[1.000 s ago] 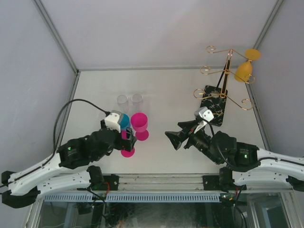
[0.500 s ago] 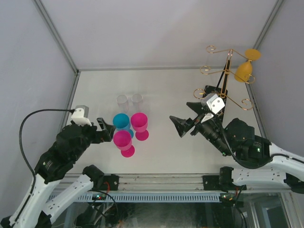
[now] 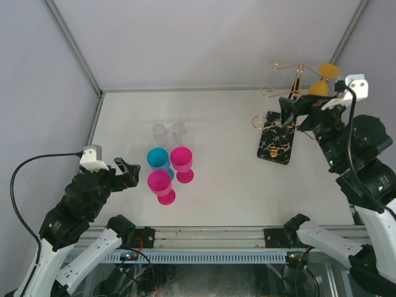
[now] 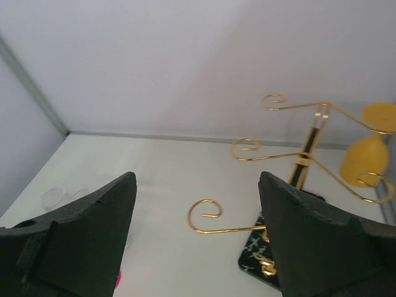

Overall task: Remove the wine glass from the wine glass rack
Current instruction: Place the wine glass at the center of the board, then pick up the wine glass from the wine rack.

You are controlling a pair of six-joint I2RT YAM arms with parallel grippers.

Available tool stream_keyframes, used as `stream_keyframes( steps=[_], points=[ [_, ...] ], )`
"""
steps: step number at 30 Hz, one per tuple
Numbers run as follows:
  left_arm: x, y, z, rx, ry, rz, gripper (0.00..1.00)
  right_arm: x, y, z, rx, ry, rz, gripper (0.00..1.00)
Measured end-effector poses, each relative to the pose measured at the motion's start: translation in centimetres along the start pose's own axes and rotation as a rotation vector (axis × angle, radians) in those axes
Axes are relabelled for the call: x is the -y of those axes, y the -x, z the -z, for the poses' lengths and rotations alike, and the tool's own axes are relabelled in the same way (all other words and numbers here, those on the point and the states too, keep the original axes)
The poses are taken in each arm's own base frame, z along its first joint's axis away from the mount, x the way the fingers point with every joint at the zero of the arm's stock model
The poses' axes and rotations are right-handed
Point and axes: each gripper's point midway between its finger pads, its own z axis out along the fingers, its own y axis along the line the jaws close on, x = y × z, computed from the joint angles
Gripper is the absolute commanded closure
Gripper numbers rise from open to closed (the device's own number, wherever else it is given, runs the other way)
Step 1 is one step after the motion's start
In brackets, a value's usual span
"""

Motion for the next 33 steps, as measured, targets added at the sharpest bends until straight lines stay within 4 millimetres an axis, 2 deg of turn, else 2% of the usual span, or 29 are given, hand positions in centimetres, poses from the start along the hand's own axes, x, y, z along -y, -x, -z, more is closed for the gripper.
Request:
stream_keyframes(
  steps=[3, 6, 8, 13, 15, 19, 22, 27, 31, 33],
  points=[
    [-1.5, -0.2, -0.1, 0.013, 0.069, -0.03, 0.0, 3.0, 0.8, -0.8, -0.024, -0.099, -0.019, 0.21],
    [-2.4, -0.3, -0.4, 0.04, 0.105, -0.036, 0.0, 5.7, 0.3, -2.0, -0.071, -0.182, -0.053, 0.22],
    [-2.9, -0.7, -0.8, 0.05, 0.12, -0.041, 0.0, 7.6, -0.6, -2.9, -0.104, -0.229, -0.092, 0.23],
    [-4.4, -3.1, -2.2, 0.026, 0.178, -0.077, 0.0, 13.9, -3.3, -5.1, -0.184, -0.37, -0.248, 0.26],
    [-4.7, -3.3, -2.3, 0.026, 0.186, -0.083, 0.0, 16.0, -4.5, -5.9, -0.205, -0.408, -0.306, 0.27],
    [-4.8, -2.3, -1.8, 0.091, 0.178, -0.052, 0.0, 19.1, -6.4, -7.0, -0.197, -0.467, -0.386, 0.29],
    [-4.8, -1.8, -1.4, 0.119, 0.168, -0.037, 0.0, 21.1, -6.5, -8.3, -0.164, -0.495, -0.417, 0.3],
    [-4.8, -2.4, -1.6, 0.11, 0.16, -0.039, 0.0, 23.8, -6.9, -10.9, -0.126, -0.521, -0.412, 0.32],
    [-4.8, -2.6, -1.8, 0.103, 0.162, -0.042, 0.0, 26.8, -7.9, -13.1, -0.098, -0.577, -0.399, 0.33],
    [-4.8, -2.6, -1.8, 0.101, 0.161, -0.043, 0.0, 27.6, -8.3, -13.4, -0.099, -0.592, -0.4, 0.33]
  ],
)
